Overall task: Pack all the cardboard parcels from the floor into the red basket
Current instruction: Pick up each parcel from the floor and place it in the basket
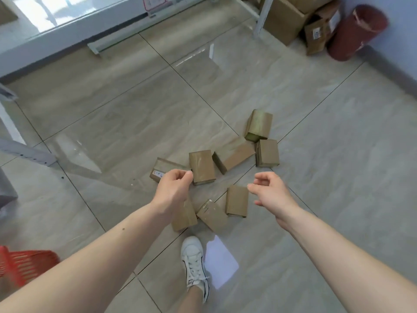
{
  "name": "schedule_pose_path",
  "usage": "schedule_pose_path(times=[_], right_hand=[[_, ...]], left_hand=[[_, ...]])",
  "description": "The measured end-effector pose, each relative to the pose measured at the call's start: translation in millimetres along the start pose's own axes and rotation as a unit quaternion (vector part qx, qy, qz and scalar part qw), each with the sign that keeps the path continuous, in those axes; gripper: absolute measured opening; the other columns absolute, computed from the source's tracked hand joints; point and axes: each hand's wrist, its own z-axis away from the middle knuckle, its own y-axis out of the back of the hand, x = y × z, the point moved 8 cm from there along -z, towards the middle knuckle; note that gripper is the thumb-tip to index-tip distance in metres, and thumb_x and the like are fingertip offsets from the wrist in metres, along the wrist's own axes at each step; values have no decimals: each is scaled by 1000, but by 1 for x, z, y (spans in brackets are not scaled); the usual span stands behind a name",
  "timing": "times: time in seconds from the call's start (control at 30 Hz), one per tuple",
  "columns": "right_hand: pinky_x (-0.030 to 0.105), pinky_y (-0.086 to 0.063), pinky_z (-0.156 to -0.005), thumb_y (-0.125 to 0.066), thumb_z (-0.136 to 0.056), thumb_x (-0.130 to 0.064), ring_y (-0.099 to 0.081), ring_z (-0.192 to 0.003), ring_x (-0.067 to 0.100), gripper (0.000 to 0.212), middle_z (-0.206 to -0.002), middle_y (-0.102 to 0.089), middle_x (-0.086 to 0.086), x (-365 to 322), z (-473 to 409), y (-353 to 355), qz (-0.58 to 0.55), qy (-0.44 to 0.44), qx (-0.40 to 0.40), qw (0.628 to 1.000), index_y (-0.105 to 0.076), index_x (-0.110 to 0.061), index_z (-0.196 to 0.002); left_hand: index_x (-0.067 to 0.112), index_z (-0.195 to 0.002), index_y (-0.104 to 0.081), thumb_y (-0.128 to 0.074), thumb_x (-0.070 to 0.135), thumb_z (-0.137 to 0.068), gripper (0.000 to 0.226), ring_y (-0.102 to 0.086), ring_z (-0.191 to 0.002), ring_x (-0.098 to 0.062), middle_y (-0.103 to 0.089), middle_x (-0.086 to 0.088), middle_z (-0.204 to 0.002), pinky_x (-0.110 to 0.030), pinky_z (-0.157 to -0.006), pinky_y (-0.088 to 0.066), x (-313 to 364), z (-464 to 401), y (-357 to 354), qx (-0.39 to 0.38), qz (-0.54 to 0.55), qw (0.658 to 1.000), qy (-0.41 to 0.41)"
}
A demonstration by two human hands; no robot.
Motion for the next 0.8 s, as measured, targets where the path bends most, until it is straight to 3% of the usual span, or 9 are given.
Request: schedule_pose_path(times=[0.23,0.37,0.53,0.7,0.8], right_hand=[[48,-48,-102,-67,-86,-18,-57,-113,19,41,-121,-57,1,-20,-81,37,32,-28,18,999,-53,-17,-125],[48,-48,-103,-67,-87,-19,-56,-115,20,43,-123,-57,2,-20,-129,52,55,-35,21,998,-52,-17,-127],[46,-48,-102,-69,-87,-31,-56,-112,19,49,-121,-57,1,-16,-192,54,82,-36,8,996,-51,-15,-129],[32,-44,-95,-68,-87,-37,-53,-113,16,56,-126,-55,0,-4,-256,41,119,-30,-32,992,-48,-15,-135],[28,-37,-89,-65,-89,-36,-50,-110,15,56,-132,-53,2,10,-296,29,164,-19,-62,984,-46,-15,-138]], left_hand=[[17,-107,-60,-53,35,-93,24,-58,-82,-15,-62,1,-92,-45,-92,-54,36,-58,-48,-16,-23,999,17],[20,-111,-58,-52,38,-94,26,-61,-101,-18,-61,3,-103,-44,-96,-52,43,-87,-75,-23,-36,999,29],[21,-113,-54,-52,37,-95,24,-59,-106,-18,-59,6,-108,-44,-98,-51,37,-126,-111,-20,-30,998,47],[18,-118,-57,-54,37,-93,31,-60,-110,-23,-63,-2,-115,-43,-101,-49,7,-165,-154,7,36,995,97],[16,-131,-52,-53,37,-94,42,-57,-117,-22,-60,-3,-129,-39,-104,-45,-14,-190,-185,11,66,991,115]])
